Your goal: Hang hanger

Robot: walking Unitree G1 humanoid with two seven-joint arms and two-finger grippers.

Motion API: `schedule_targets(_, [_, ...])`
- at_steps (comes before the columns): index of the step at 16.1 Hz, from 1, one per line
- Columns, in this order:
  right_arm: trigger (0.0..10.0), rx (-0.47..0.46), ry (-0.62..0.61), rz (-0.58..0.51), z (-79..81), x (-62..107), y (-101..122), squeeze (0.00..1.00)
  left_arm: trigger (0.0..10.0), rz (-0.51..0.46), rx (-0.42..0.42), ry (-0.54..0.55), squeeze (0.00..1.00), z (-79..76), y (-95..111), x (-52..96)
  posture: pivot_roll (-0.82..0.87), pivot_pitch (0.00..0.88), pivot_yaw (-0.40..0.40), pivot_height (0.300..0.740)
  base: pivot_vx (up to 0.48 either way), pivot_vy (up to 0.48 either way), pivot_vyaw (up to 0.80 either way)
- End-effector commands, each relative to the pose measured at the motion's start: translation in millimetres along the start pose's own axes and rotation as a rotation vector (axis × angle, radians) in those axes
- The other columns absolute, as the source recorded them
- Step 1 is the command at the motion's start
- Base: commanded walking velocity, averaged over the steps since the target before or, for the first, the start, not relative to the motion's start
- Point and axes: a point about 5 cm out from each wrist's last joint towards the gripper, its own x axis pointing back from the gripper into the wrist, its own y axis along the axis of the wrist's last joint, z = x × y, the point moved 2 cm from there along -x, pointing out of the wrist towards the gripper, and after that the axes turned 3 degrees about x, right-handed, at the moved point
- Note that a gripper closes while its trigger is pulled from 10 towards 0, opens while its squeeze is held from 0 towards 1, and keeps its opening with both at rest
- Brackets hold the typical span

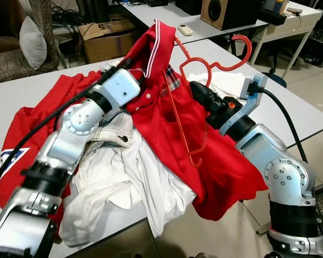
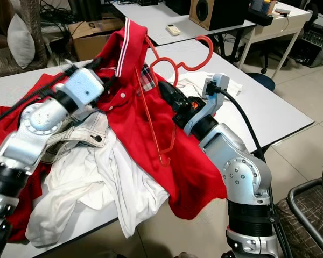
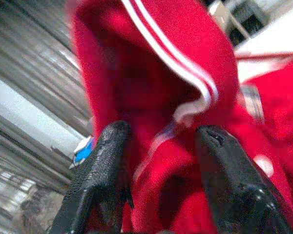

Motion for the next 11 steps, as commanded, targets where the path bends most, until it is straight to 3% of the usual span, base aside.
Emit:
schedule_targets(1, [10.0, 0.008, 0.031, -0.019, 6.3, -0.3, 7, 0.0, 10.0, 0.034, -0.054, 0.008, 0.0, 3.6, -6, -2.3, -0.2, 0.0, 0.027, 0.74, 0.0, 0.0, 0.0])
schedule_targets(5, [10.0, 0.013, 0.036, -0.024, 6.9, -1.2, 9, 0.0, 10.0, 0.092, -0.091, 0.057, 0.0, 11.7, -21, -7.3, -0.2, 0.0, 0.03, 0.74, 0.0, 0.0, 0.0])
schedule_targets(6, [10.0, 0.014, 0.036, -0.025, 7.0, -1.4, 10, 0.0, 4.8, 0.101, -0.096, 0.068, 0.0, 13.9, -24, -9.1, -0.2, 0.0, 0.029, 0.74, 0.0, 0.0, 0.0])
schedule_targets(7, [10.0, 0.015, 0.037, -0.026, 7.0, -1.6, 10, 0.0, 4.0, 0.111, -0.104, 0.076, 0.0, 15.4, -26, -10.3, -0.21, 0.0, 0.028, 0.74, 0.0, 0.0, 0.0])
schedule_targets(8, [10.0, 0.015, 0.038, -0.027, 7.3, -1.8, 10, 0.0, 0.0, 0.113, -0.106, 0.08, 0.0, 16.4, -26, -11.3, -0.21, 0.0, 0.028, 0.74, 0.0, 0.0, 0.0])
schedule_targets(11, [10.0, 0.015, 0.04, -0.027, 7.9, -2.3, 10, 0.0, 0.0, 0.097, -0.096, 0.083, 0.0, 16.7, -25, -14.0, -0.21, 0.0, 0.029, 0.74, 0.0, 0.0, 0.0])
